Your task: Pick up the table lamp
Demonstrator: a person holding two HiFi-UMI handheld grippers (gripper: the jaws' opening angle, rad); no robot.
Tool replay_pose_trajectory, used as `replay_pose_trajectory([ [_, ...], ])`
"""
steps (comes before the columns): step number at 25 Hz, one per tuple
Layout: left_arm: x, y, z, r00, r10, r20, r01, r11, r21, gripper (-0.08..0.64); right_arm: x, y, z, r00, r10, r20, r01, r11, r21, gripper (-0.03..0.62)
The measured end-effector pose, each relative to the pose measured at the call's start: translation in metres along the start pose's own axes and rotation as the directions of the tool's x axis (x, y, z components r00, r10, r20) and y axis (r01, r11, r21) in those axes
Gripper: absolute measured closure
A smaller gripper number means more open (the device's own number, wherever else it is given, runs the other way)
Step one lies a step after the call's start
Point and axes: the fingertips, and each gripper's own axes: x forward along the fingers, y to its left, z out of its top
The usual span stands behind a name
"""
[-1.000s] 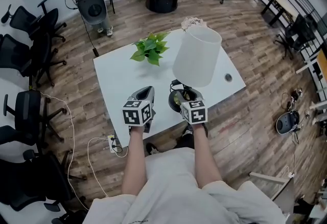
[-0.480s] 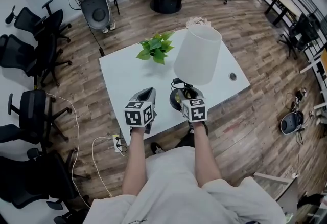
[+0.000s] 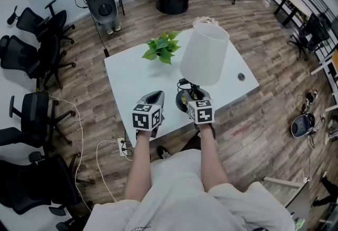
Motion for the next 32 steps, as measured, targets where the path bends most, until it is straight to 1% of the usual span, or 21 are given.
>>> replay_pose_trajectory([
  [7, -0.005, -0.004, -0.002, 1.000, -0.009, 0.000, 0.009, 1.000, 0.010, 0.560, -0.006, -0.003, 0.000, 1.000, -0.016, 0.001, 0.016, 1.000, -0.005, 0.439],
  [19, -0.010, -0.002, -0.010, 1.000, -0.013, 0.000, 0.013, 1.000, -0.014, 0.560, -0.007, 0.013, -0.008, 1.000, 0.017, -0.016, -0.017, 1.000, -0.018, 0.440],
  [21, -0.011, -0.002, -0.011, 1.000, -0.014, 0.002, 0.014, 1.000, -0.017, 0.560, -0.009, 0.013, -0.006, 1.000, 0.020, 0.005, -0.020, 1.000, 0.000, 0.442],
  [23, -0.012, -0.001, -0.012, 1.000, -0.014, 0.001, 0.014, 1.000, -0.022, 0.560, -0.011, 0.011, 0.001, 1.000, 0.014, 0.026, -0.015, 1.000, 0.014, 0.471],
  [25, -0.011, 0.002, -0.012, 1.000, -0.011, 0.002, 0.011, 1.000, -0.027, 0.560, -0.004, 0.009, -0.002, 1.000, -0.013, -0.002, 0.013, 0.999, -0.033, 0.495],
  [26, -0.012, 0.002, -0.012, 1.000, -0.008, 0.003, 0.008, 0.999, -0.032, 0.560, 0.001, 0.010, -0.009, 1.000, -0.026, -0.017, 0.025, 0.998, -0.057, 0.497],
  [28, -0.015, 0.001, -0.014, 1.000, -0.005, 0.004, 0.005, 0.999, -0.041, 0.560, 0.004, 0.015, -0.021, 0.999, -0.041, -0.010, 0.040, 0.996, -0.078, 0.500],
  [30, -0.018, 0.002, -0.014, 1.000, 0.002, 0.006, -0.001, 0.999, -0.042, 0.560, 0.008, 0.021, -0.023, 0.999, -0.036, 0.014, 0.037, 0.997, -0.068, 0.500],
  [32, -0.018, 0.003, -0.015, 1.000, 0.007, 0.003, -0.007, 0.999, -0.046, 0.560, 0.011, 0.025, -0.021, 1.000, -0.020, 0.023, 0.021, 0.999, -0.030, 0.500],
])
